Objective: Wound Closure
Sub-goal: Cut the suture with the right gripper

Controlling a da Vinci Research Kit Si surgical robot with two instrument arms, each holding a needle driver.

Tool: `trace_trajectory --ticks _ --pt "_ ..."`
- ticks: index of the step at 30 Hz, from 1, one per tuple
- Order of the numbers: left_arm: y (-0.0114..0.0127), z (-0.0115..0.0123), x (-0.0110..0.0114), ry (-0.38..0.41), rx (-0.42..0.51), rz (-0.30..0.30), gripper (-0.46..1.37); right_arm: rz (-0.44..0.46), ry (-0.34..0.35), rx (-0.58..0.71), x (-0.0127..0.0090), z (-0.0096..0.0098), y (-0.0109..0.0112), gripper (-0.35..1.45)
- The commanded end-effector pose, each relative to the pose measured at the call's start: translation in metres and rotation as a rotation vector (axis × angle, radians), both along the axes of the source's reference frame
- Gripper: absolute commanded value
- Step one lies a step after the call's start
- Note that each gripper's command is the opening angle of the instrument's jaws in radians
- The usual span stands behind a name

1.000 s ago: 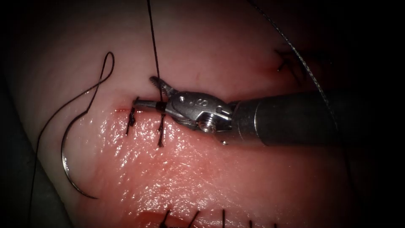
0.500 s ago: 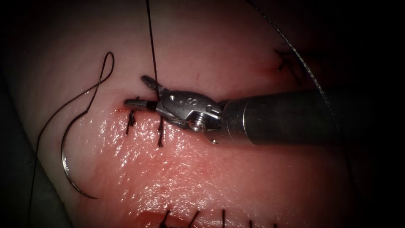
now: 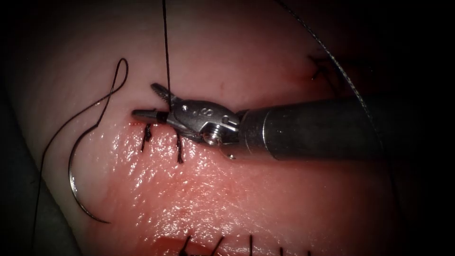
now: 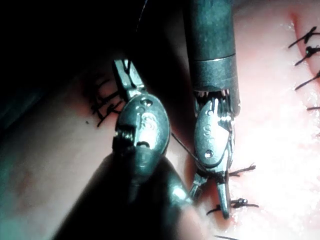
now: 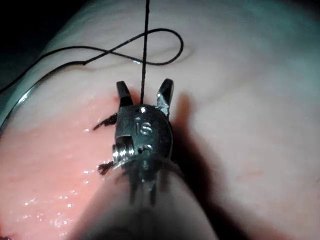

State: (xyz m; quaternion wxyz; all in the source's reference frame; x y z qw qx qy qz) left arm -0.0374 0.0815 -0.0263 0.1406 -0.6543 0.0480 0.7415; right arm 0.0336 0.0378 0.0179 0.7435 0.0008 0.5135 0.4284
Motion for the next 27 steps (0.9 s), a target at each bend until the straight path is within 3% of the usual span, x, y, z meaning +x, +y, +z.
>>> trace_trajectory --ticks 1,15,27 --pt "0.0 0.0001 -0.0002 0.0 0.001 0.004 -0.35 -0.005 0.004 0.001 0.0001 0.0 0.0 1.44" --pt "-0.0004 -0.0001 -0.0009 0.001 0.001 0.003 -0.35 -0.005 0.002 -0.004 0.001 0.0003 0.0004 1.42" --pt "-0.0005 -0.0002 -0.0009 0.001 0.001 0.003 -0.35 0.004 0.012 -0.011 0.0011 -0.0008 0.0009 1.4"
